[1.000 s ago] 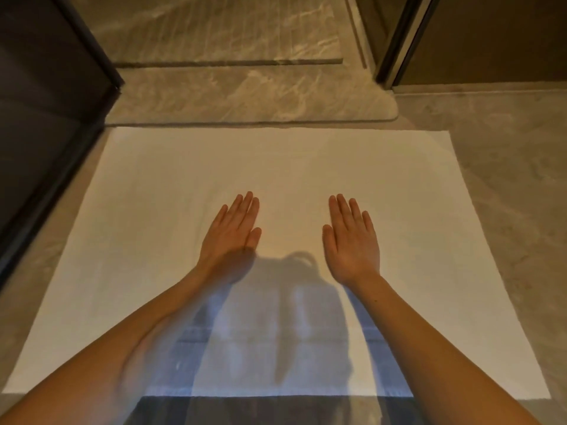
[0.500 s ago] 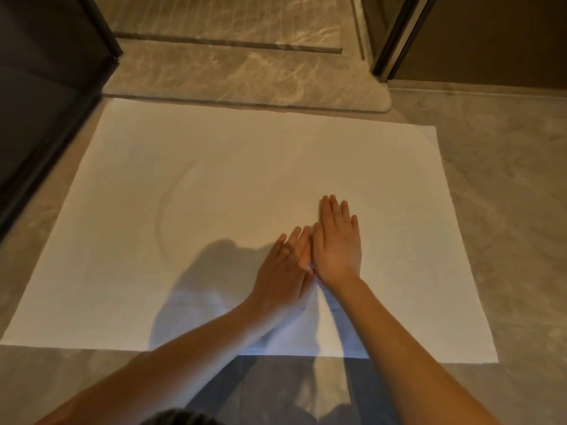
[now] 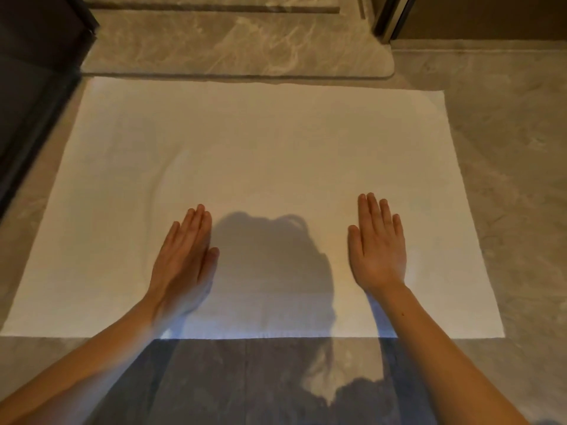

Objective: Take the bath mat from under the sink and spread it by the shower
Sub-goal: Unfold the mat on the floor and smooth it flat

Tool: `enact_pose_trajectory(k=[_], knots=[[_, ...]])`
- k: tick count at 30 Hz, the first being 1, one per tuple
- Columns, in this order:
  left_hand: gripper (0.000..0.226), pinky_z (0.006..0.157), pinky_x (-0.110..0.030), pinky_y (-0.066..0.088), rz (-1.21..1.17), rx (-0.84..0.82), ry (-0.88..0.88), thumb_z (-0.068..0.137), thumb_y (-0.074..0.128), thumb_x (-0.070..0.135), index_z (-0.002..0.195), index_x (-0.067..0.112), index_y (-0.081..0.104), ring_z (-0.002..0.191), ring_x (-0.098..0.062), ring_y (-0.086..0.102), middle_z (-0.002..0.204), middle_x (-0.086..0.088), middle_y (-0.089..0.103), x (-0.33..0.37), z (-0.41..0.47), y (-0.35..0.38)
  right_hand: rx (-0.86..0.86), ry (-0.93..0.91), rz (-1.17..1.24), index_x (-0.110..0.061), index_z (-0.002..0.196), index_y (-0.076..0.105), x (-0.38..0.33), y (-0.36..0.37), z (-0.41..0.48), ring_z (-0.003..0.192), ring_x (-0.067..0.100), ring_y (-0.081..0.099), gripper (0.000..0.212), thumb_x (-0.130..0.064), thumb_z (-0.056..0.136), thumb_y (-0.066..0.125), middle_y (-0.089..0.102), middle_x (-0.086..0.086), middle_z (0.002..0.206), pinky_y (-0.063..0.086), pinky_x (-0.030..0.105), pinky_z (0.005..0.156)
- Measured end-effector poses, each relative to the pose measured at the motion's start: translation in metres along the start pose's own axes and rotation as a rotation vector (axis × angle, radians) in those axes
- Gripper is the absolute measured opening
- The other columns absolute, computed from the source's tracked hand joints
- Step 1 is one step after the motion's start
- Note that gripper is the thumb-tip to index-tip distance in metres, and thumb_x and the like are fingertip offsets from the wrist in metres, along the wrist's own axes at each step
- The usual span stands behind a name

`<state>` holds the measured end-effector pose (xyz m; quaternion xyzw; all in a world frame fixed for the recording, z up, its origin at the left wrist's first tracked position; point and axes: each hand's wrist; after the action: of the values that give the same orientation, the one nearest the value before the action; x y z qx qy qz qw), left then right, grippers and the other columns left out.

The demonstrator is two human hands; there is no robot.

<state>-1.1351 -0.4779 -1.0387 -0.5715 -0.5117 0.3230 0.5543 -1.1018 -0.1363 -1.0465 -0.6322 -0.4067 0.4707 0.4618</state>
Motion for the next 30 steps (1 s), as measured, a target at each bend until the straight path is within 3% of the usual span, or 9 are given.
enact_pose_trajectory(k=[3,5,7,13,17,20,22,27,30], knots=[[0.062,0.121,-0.039,0.004,0.015,0.027,0.156,0.099,0.017,0.035,0.154,0.005,0.013,0.15,-0.024,0.005,0.162,-0.011,0.006,0.048,-0.003,0.0,-0.005,0.037,-0.001,-0.013,0.156,0.008,-0.018,-0.005,-0.006,0.151,0.023,0.0,0.061,-0.035,0.099,0.014,0.006,0.004,0.164,0.002,0.042,0.123],[0.061,0.119,-0.045,0.015,-0.028,0.016,0.357,0.097,0.026,0.031,0.148,-0.001,0.031,0.146,-0.032,0.021,0.157,-0.017,0.024,0.094,-0.012,0.014,0.025,-0.03,0.033,-0.01,0.155,0.019,-0.048,0.0,-0.019,0.15,0.028,0.01,0.059,-0.031,0.099,0.022,0.016,0.008,0.162,0.007,0.044,0.122],[0.057,0.118,-0.047,0.024,-0.051,-0.011,0.458,0.099,0.028,0.03,0.145,-0.003,0.036,0.145,-0.032,0.024,0.154,-0.019,0.033,0.126,-0.019,0.027,0.013,-0.086,0.107,-0.012,0.154,0.023,-0.075,0.009,-0.036,0.15,0.025,0.011,0.055,-0.029,0.102,0.024,0.019,0.006,0.162,0.009,0.042,0.122],[0.06,0.121,-0.038,0.007,0.005,-0.013,0.373,0.102,0.022,0.037,0.153,0.005,0.016,0.15,-0.022,0.007,0.162,-0.011,0.009,0.09,-0.028,0.035,-0.031,-0.151,-0.013,-0.02,0.157,0.007,-0.033,0.015,-0.05,0.151,0.016,-0.001,0.058,-0.04,0.103,0.017,0.002,-0.005,0.163,0.0,0.036,0.123],[0.064,0.12,-0.039,0.009,-0.018,-0.004,0.143,0.1,0.021,0.038,0.154,0.004,0.012,0.15,-0.023,0.009,0.163,-0.011,0.007,0.036,-0.043,0.026,-0.021,-0.03,-0.033,-0.022,0.157,0.002,0.002,0.01,-0.056,0.151,0.014,-0.005,0.059,-0.039,0.101,0.013,0.001,-0.005,0.164,-0.003,0.035,0.122],[0.065,0.119,-0.042,0.013,-0.006,0.039,0.051,0.098,0.024,0.035,0.151,-0.001,0.019,0.148,-0.028,0.017,0.16,-0.015,0.013,0.02,-0.053,0.017,-0.029,0.001,-0.013,-0.02,0.157,0.002,0.009,0.005,-0.058,0.151,0.015,-0.006,0.06,-0.039,0.101,0.012,0.0,-0.004,0.164,0.0,0.038,0.123],[0.064,0.118,-0.043,0.013,-0.003,0.067,0.078,0.099,0.023,0.035,0.15,-0.003,0.02,0.147,-0.029,0.018,0.16,-0.017,0.015,0.029,-0.048,0.012,-0.014,0.016,0.019,-0.018,0.157,0.005,-0.001,0.002,-0.058,0.151,0.016,-0.004,0.06,-0.039,0.101,0.012,0.001,-0.002,0.164,0.001,0.04,0.123],[0.06,0.12,-0.045,0.014,-0.004,0.106,0.413,0.1,0.029,0.03,0.15,-0.001,0.025,0.148,-0.029,0.017,0.159,-0.018,0.021,0.1,0.021,0.014,0.005,-0.13,0.065,-0.015,0.156,0.014,-0.055,0.008,-0.03,0.151,0.021,0.003,0.056,-0.033,0.104,0.025,0.009,0.002,0.163,0.0,0.037,0.122],[0.059,0.12,-0.045,0.016,0.0,0.086,0.503,0.099,0.034,0.028,0.151,0.001,0.026,0.149,-0.027,0.017,0.159,-0.016,0.022,0.121,0.044,0.025,-0.019,-0.12,0.035,-0.019,0.157,0.011,-0.048,0.012,-0.022,0.151,0.017,0.0,0.056,-0.036,0.104,0.021,0.007,-0.002,0.164,0.0,0.037,0.123]])
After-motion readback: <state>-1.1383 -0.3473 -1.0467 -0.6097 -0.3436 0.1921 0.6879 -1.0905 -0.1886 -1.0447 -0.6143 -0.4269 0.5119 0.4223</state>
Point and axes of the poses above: each hand's wrist, its own z-axis towards the middle knuckle, its own y-axis out of the palm, x = y × z
